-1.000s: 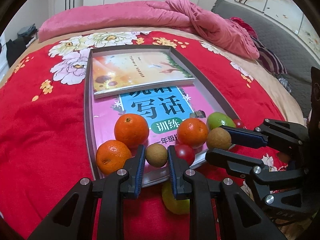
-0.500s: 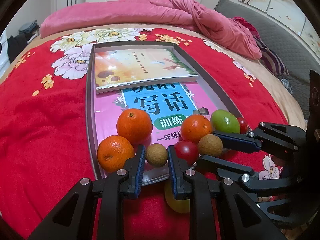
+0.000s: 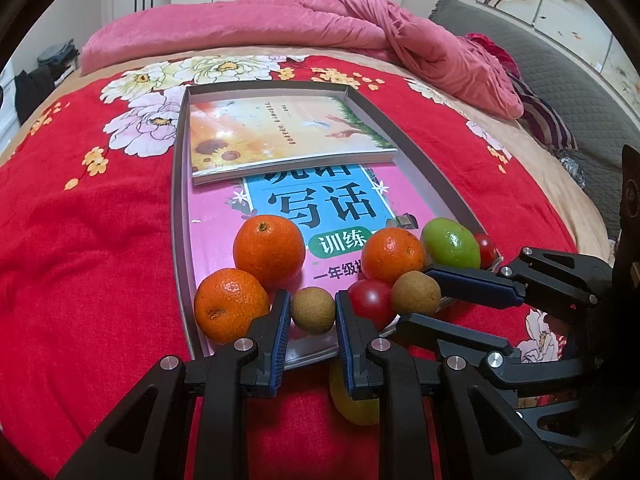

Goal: Organize fruits
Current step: 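Lower the kiwis into the tray and open both grippers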

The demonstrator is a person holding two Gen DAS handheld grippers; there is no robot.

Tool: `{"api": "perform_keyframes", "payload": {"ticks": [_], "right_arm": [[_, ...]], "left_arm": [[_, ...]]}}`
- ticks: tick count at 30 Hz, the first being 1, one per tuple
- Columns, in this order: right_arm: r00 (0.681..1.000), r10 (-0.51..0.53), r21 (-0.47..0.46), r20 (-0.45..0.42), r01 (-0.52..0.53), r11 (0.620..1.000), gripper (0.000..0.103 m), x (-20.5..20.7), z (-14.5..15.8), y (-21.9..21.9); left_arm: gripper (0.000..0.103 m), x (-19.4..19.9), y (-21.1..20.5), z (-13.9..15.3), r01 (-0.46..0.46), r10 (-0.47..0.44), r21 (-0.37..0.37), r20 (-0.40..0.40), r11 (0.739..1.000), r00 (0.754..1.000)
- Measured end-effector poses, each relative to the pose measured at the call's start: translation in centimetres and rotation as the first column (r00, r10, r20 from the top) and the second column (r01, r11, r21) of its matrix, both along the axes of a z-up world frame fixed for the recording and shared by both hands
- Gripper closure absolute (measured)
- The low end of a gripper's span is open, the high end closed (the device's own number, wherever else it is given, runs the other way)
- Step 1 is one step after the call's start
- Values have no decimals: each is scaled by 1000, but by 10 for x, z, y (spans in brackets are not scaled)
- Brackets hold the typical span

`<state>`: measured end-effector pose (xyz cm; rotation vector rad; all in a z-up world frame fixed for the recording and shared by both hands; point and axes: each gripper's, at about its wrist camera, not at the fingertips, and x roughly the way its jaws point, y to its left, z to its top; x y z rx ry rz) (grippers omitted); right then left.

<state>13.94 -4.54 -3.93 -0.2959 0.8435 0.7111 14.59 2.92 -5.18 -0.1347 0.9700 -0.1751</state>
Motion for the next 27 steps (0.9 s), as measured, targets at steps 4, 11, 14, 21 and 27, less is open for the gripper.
{"api": "perform_keyframes", "payload": {"ticks": [4,11,14,21,27], "right_arm": [[1000,0,-3,9,0,1000,75,-1,2,-1],[1000,-11,11,16,11,1000,65,-5,7,-8],[1000,-13,4,25,13,1000,62,-6,8,-8],[999,-23,6,39,22,1000,59,-6,10,-10],[998,-37,16,50,37,999,54,-8,15,-15]], "left_arm": [[80,0,0,-1,-3,3,-4,0,1000,1000],[80,0,3,-2,-10,10,-22,-9,1000,1000],[79,0,4,-2,-14,13,-27,-11,1000,1000],[78,-2,4,-1,-21,21,-29,-12,999,1000],[73,-5,6,1,-27,27,-35,-8,999,1000]]}}
